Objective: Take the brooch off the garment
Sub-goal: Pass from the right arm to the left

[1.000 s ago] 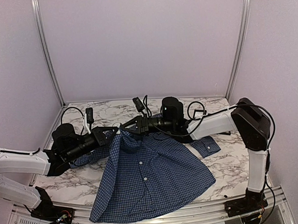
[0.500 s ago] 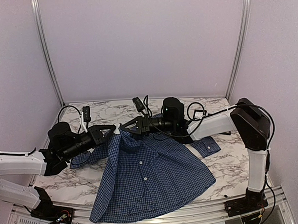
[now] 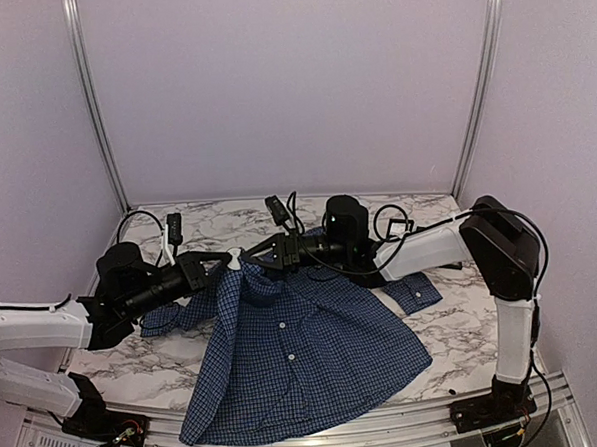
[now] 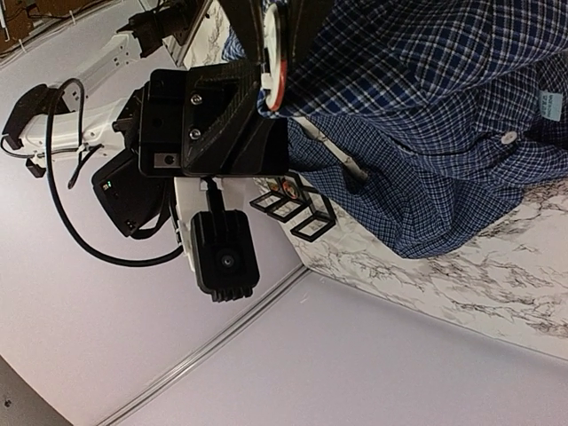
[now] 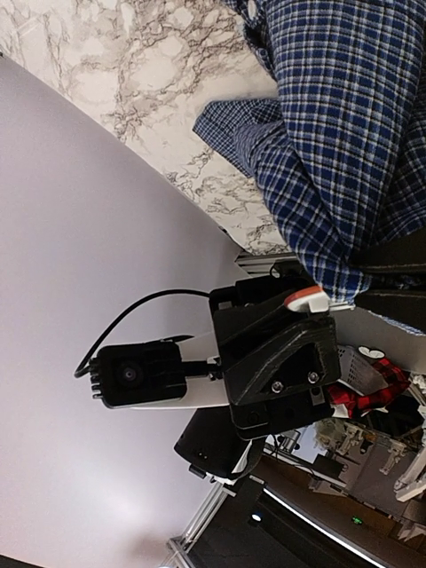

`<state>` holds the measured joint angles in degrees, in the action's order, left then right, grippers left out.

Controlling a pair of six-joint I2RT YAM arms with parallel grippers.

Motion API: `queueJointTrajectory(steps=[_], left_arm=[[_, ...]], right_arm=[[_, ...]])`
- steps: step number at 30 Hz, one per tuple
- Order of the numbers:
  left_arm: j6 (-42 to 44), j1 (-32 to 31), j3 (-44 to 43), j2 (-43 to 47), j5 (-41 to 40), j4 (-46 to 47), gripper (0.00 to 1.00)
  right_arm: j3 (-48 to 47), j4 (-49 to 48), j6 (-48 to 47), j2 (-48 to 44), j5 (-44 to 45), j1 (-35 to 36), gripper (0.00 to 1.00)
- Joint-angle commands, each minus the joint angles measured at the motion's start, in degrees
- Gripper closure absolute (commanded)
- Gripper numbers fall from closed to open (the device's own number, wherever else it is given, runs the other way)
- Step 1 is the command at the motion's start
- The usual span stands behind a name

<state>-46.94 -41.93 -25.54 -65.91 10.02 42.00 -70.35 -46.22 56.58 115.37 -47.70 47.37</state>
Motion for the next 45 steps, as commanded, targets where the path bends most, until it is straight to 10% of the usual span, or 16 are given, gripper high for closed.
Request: queueJointTrajectory(steps=[1, 11, 23, 45], left_arm=[[0.5, 0.1, -2.2, -1.7, 3.1, -0.6, 0.9], [0.1, 0.2, -1.6, -1.3, 3.3, 0.8, 1.0], [-0.5, 0.1, -0.7, -2.1, 3.7, 6.6, 1.0], [-0.8, 0.0, -1.7, -4.9, 4.8, 10.4, 1.0]], right_arm=[[-1.3, -0.5, -0.4, 1.0, -0.7, -0.3, 1.0], [-0.7, -0.2, -0.8, 0.3, -0.3, -0.3, 1.0], [0.4, -4.0, 2.0, -0.2, -0.7, -0.3, 0.65], [0.9, -6.5, 4.6, 1.1, -1.2, 0.3, 0.75]])
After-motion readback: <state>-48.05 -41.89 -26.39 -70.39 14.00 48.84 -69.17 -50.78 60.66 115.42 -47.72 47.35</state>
